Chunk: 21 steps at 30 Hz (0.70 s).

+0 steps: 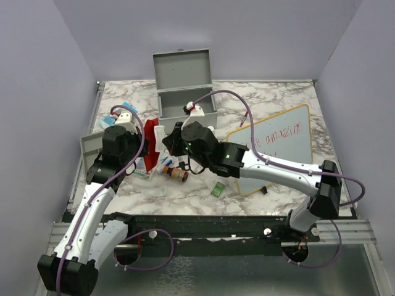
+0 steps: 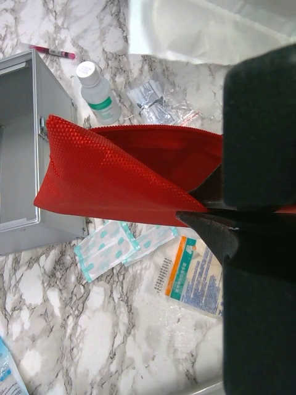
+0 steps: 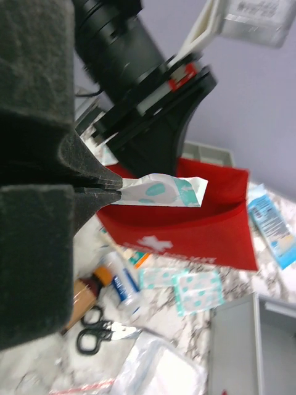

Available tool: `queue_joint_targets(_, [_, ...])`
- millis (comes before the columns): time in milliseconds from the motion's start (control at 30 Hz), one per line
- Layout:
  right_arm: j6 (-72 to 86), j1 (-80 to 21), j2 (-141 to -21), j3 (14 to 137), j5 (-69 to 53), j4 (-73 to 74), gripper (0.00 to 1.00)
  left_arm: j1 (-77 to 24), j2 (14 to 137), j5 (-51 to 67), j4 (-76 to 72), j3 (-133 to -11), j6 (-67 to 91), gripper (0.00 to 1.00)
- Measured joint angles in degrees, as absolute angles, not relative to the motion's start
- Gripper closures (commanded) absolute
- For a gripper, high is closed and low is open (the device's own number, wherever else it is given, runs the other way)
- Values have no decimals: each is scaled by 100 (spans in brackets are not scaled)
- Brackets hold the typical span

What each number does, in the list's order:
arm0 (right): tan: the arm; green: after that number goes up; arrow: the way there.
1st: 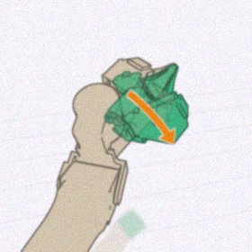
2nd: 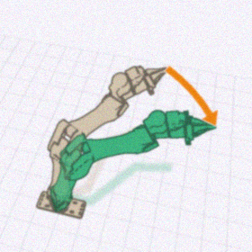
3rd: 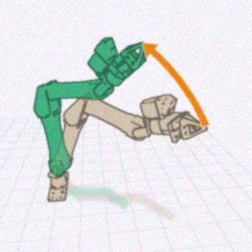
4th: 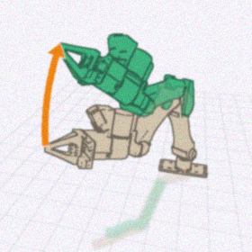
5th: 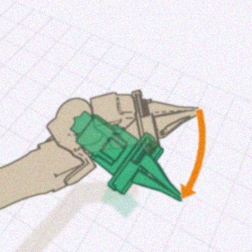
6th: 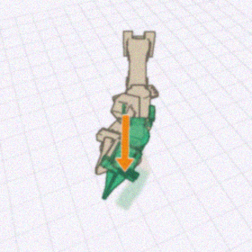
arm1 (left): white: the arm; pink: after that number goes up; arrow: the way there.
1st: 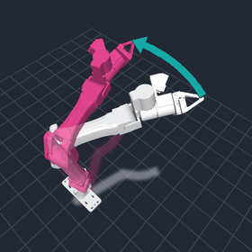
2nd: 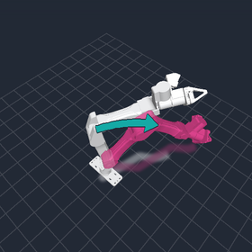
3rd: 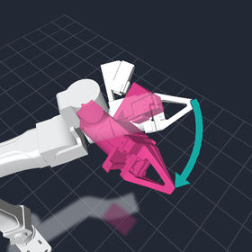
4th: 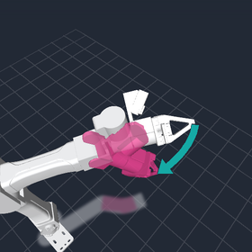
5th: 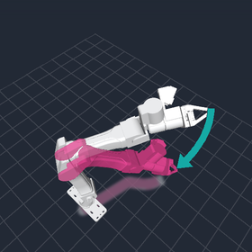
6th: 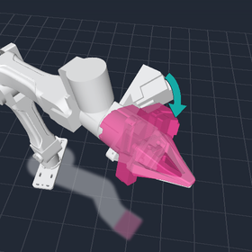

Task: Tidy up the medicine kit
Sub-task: Place the medical item at the medicine pouch.

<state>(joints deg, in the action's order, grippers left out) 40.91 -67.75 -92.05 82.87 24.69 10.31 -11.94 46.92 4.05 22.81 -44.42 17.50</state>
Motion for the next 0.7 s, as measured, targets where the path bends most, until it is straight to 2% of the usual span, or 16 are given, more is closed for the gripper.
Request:
queue_joint_targets(267, [4110, -6737, -9963, 8917, 2504, 611, 100, -1214, 4692, 408, 2274, -4440, 1754, 100])
queue_joint_targets(700, [4051, -6709, -11087, 9688, 2912, 917, 99, -1214, 4694, 403, 2272, -4421, 1796, 100])
